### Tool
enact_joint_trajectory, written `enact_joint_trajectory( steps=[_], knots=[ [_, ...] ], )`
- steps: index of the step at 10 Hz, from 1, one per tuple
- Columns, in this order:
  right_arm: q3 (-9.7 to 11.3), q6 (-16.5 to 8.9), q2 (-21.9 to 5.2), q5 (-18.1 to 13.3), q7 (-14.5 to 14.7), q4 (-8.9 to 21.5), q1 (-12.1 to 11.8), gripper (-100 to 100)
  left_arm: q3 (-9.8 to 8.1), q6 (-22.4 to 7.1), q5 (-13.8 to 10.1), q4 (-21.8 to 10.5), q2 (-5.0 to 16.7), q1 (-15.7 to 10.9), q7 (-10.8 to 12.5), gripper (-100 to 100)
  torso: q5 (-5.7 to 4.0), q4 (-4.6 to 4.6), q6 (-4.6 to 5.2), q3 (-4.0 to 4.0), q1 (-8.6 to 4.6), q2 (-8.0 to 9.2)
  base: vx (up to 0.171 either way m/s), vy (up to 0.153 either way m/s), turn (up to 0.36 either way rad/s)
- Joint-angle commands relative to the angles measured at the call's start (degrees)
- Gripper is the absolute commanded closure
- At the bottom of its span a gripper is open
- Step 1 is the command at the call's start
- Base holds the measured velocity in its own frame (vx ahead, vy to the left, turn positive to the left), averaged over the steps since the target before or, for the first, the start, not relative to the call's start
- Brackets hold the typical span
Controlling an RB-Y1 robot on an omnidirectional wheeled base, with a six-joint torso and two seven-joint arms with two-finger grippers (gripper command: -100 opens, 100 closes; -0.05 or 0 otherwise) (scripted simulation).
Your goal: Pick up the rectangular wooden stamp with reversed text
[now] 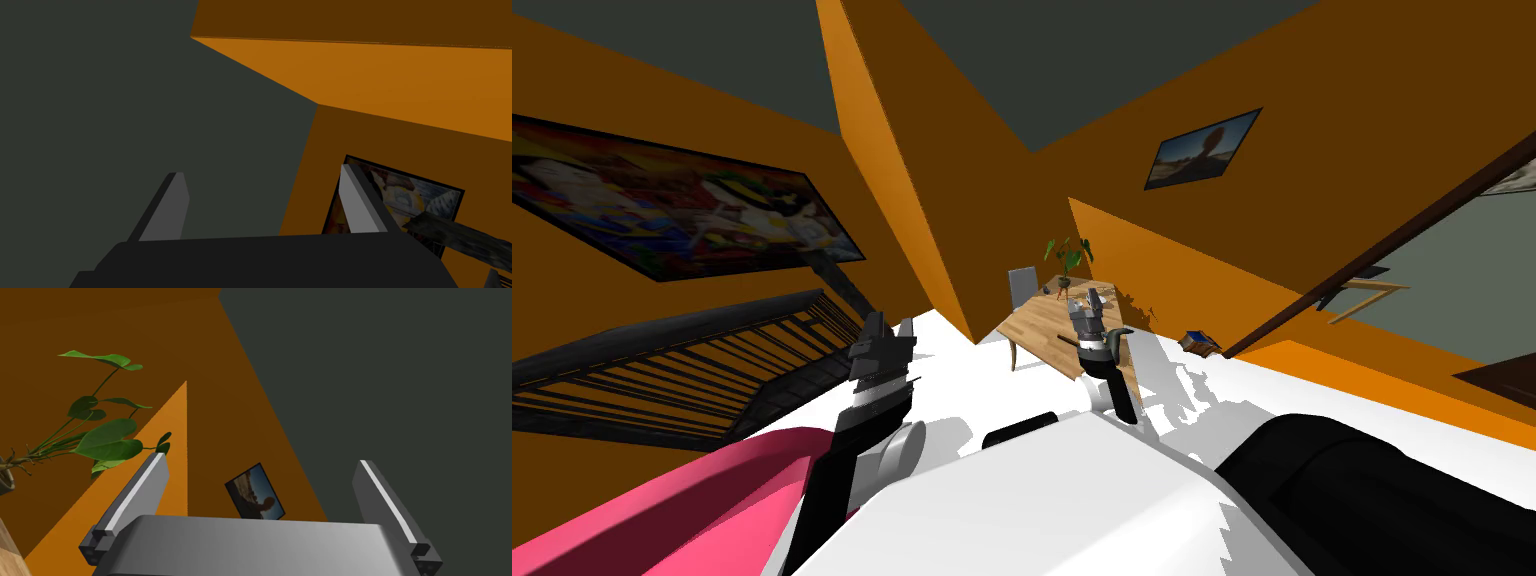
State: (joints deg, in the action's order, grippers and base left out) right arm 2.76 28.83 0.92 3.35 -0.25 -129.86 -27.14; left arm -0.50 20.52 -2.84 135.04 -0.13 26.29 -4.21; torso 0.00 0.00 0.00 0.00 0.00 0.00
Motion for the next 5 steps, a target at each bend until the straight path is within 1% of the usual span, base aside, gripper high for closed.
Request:
enact_joint_trajectory(
  steps=[1, 3, 5],
  knots=[
    [0.38, 0.38, -2.28, -0.37, 0.11, 0.06, 0.27, -100, 0.00, 0.00, 0.00, 0.00, 0.00, 0.00, 0.00, 0, 0.00, 0.00, 0.00, 0.00, 0.00, 0.00, -0.017, 0.012, 0.020],
    [1.24, 1.24, -5.58, -1.21, 0.37, 0.40, 0.85, -100, 0.00, 0.00, 0.00, 0.00, 0.00, 0.00, 0.00, 0, 0.02, 0.02, -0.01, 0.06, 0.09, 0.10, -0.042, 0.043, 0.032],
    [2.47, 2.44, -8.93, -2.43, 0.79, 1.28, 1.67, -100, 0.01, 0.00, 0.00, 0.00, -0.01, -0.01, 0.00, 0, 0.06, 0.05, -0.01, 0.13, 0.28, 0.23, -0.071, 0.082, 0.043]
  ],
)
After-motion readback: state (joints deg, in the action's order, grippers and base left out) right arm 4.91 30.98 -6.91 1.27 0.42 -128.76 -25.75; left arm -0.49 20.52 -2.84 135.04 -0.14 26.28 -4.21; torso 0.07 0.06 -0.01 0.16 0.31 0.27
